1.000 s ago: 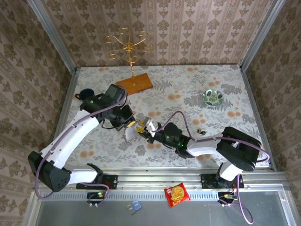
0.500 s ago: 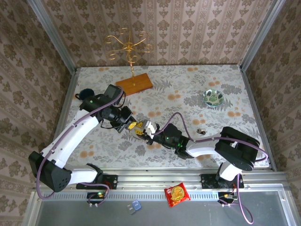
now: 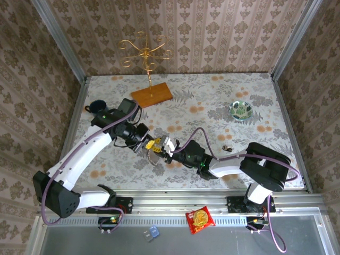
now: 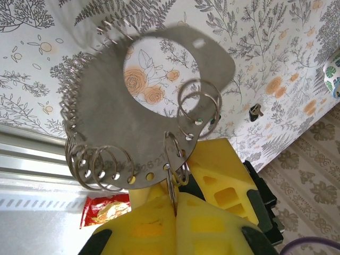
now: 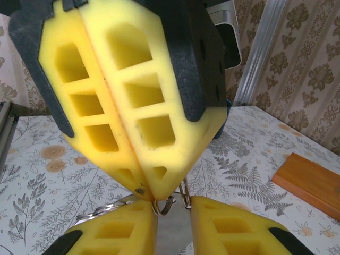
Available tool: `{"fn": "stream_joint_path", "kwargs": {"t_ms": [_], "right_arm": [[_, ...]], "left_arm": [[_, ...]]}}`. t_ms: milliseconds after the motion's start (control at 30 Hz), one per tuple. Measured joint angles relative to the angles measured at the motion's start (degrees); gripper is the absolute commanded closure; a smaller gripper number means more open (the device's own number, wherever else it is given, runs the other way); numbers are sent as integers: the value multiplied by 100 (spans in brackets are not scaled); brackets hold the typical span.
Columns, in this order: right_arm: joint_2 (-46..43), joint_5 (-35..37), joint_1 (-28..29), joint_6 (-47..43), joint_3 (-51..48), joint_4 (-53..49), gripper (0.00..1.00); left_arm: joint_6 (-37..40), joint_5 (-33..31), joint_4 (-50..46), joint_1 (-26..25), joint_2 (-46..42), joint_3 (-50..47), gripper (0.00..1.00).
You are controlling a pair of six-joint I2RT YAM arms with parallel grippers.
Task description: Put the keys on the keyring
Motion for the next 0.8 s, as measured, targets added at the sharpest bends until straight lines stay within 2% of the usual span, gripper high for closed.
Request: {"fn": "stream_joint_path", "kwargs": {"t_ms": [233,600,767,800], "right_arm": [[44,-42,42,-59,2,44,87],[76,-63,50,-52,4,59,84],[76,-59,61,-31,4,59,100],[76,-55,61,-48,7,61,100]], "left_arm": [[-212,52,192,33,-173,-221,100],[-564,160,376,31,-284,-420,100],[-636,175,468,33,-297,-457,100],[-649,170,505,33,-319,-481,94]]}}
